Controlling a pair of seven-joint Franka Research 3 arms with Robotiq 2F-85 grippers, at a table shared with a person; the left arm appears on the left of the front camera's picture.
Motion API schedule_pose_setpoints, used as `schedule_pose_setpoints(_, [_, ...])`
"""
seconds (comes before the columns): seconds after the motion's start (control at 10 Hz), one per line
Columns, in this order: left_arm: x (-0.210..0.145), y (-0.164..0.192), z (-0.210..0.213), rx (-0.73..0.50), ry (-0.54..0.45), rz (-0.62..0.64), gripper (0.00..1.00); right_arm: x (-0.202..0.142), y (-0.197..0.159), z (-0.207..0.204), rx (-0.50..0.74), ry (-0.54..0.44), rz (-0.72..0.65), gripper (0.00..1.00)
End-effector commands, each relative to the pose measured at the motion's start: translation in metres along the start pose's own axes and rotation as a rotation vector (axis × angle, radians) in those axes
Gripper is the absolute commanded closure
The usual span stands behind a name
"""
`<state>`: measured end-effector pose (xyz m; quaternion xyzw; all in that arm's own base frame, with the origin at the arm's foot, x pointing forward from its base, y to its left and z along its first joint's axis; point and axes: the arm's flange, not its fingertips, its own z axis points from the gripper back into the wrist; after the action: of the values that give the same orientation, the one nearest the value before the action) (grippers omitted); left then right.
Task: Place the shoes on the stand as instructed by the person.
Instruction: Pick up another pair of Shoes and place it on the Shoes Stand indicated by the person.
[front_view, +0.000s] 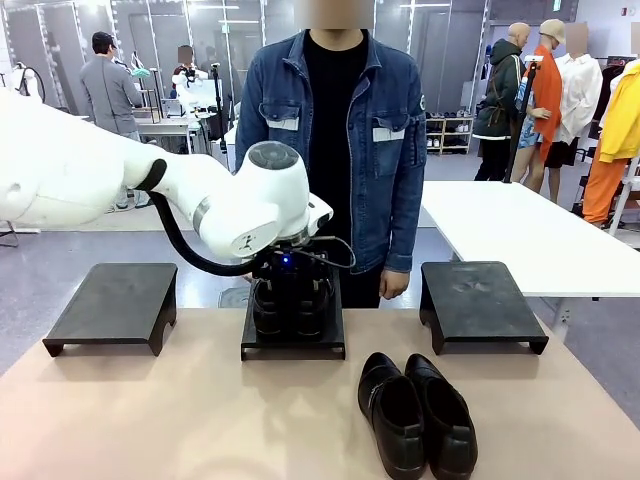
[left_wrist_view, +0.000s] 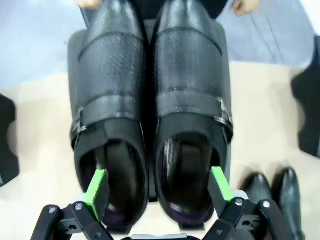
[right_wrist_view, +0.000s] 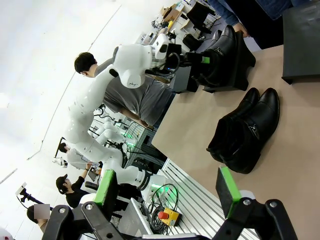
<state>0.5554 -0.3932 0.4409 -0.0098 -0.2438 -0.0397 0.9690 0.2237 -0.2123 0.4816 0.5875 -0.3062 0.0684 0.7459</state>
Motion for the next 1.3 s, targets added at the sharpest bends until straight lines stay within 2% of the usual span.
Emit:
schedule_pose_setpoints(0.0, [-0.013,0.045,0.054,-0.075,0.145,-0.038,0.0,0.0,0.0,0.002,0.006,0.0,0.022,0.0])
schedule_pose_setpoints(0.2, [-0.033,0.101,0.096,-0.226,0.174,-0.043,0.0,0.0,0.0,0.002,0.006,0.0,0.022,0.0])
schedule_pose_setpoints(0.4, [-0.048,0.156,0.113,-0.363,0.19,-0.026,0.0,0.0,0.0,0.002,0.006,0.0,0.022,0.0])
schedule_pose_setpoints(0.6, [-0.068,0.222,0.126,-0.564,0.155,0.029,0.0,0.0,0.0,0.002,0.006,0.0,0.022,0.0])
schedule_pose_setpoints(0.9, [-0.109,0.33,0.133,-0.823,0.13,0.08,0.0,0.0,0.0,0.002,0.006,0.0,0.022,0.0])
schedule_pose_setpoints(1.2, [-0.163,0.441,0.117,-1.111,0.149,0.029,0.0,0.0,0.0,0.002,0.006,0.0,0.022,0.0])
